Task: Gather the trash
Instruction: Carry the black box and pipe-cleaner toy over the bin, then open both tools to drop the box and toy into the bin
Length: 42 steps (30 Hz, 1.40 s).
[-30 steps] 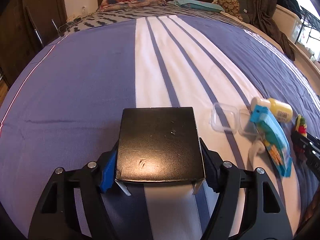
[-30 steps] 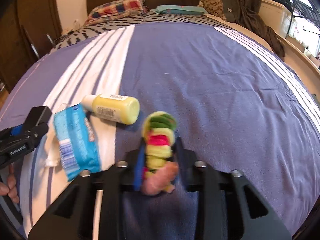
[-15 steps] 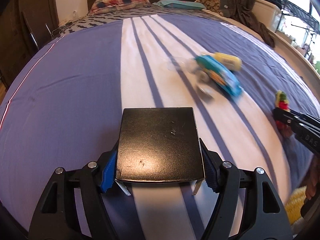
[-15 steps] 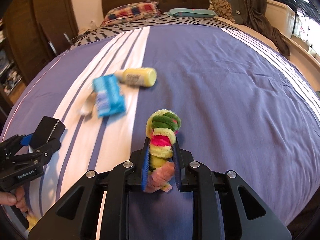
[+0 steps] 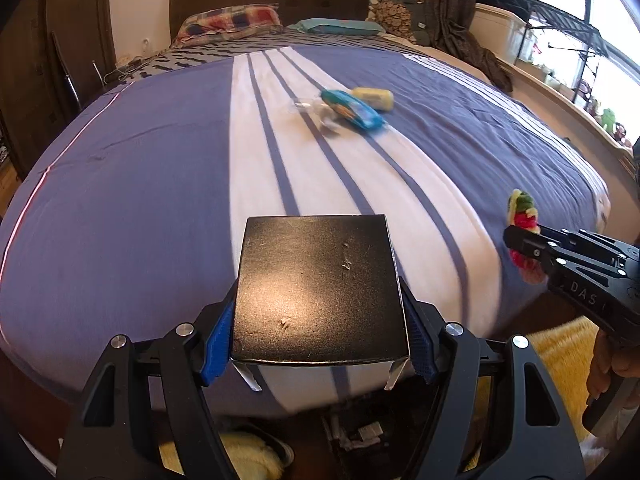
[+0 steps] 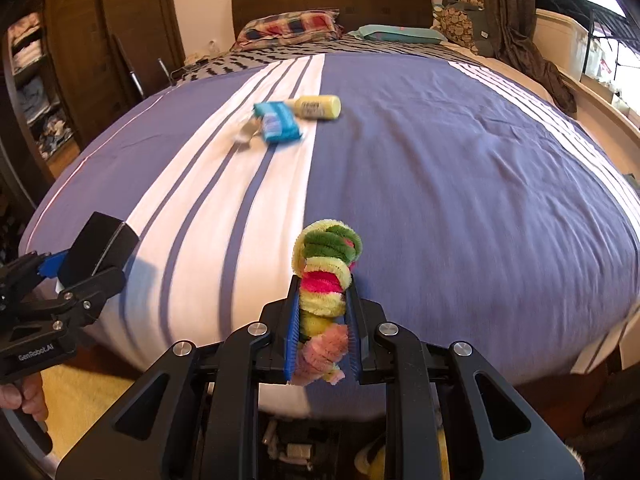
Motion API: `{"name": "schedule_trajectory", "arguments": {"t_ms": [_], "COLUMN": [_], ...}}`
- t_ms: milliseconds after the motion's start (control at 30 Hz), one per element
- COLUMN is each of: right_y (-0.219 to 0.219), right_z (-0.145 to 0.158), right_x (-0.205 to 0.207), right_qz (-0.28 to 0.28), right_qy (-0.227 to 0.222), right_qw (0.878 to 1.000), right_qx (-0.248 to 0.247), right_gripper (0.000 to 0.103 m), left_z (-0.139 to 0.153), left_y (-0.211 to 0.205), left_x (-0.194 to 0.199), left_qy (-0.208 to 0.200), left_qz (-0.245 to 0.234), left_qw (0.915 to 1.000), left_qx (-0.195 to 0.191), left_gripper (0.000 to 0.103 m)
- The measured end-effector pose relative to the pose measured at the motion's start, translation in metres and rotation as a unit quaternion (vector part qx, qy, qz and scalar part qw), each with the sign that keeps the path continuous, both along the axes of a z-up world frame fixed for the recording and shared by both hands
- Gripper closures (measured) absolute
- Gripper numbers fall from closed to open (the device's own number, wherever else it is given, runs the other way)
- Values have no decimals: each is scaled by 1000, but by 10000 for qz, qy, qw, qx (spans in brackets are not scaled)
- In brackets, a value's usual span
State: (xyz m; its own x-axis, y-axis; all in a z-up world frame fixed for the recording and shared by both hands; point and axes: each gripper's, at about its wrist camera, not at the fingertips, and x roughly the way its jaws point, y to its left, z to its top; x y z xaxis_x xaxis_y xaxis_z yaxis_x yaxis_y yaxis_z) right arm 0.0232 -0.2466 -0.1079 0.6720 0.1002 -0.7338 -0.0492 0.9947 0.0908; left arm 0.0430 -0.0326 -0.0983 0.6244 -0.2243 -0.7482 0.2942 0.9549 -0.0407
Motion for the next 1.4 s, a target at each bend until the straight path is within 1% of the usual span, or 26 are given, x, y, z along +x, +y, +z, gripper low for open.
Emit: {"name": "schedule_trajectory", "arguments": {"t_ms": [133, 267, 367, 467, 567, 633, 733, 767, 967, 1033, 1167, 1233, 1400], "right_y": [5, 6, 7, 9, 11, 13, 18, 20, 26, 27, 28, 27, 24], "right_z": [-5, -13, -24, -40, -55, -65, -82, -92, -133, -147, -166, -168, -171], "right_x": [-31, -56, -71, -79, -83, -84, -84, -82, -78, -75, -70, -66, -59], "right_qz": [129, 236, 304, 381, 371, 401, 480, 516, 579, 585, 604, 618, 560], "right_qy": [-39, 70, 256, 554, 810, 943, 1143, 1249, 1737, 1948, 2231, 2278, 2326], "right_qw": [9998, 9996, 9991, 9977, 9959, 9944, 9920, 9906, 9829, 9787, 9721, 9708, 9698], "right_qx": [-130, -141, -116, 62, 180, 278, 243, 228, 202, 287, 388, 426, 471], "right_gripper": [82, 82, 82, 82, 82, 82, 82, 82, 82, 82, 82, 81, 79], "left_z": [-7, -19, -32, -46, -67, -84, -105, -116, -156, -169, -184, -189, -195], "left_y": [-2, -4, -6, -8, -12, -16, -21, -22, -22, -23, -26, -26, -25], "left_x": [-32, -62, -82, -92, -96, -100, -101, -100, -85, -81, -78, -77, -76], "left_qy": [57, 157, 278, 447, 707, 915, 1160, 1304, 1870, 2063, 2301, 2406, 2516], "left_qz": [-121, -225, -301, -348, -379, -443, -532, -532, -448, -450, -477, -478, -450], "left_qw": [9999, 9996, 9991, 9984, 9967, 9948, 9918, 9900, 9813, 9774, 9720, 9694, 9668], "left_qx": [-60, -105, -75, -66, -92, -20, 77, 88, 104, 112, 79, 47, 81], "left_gripper": [36, 36, 36, 35, 36, 35, 35, 36, 36, 36, 35, 35, 35]}}
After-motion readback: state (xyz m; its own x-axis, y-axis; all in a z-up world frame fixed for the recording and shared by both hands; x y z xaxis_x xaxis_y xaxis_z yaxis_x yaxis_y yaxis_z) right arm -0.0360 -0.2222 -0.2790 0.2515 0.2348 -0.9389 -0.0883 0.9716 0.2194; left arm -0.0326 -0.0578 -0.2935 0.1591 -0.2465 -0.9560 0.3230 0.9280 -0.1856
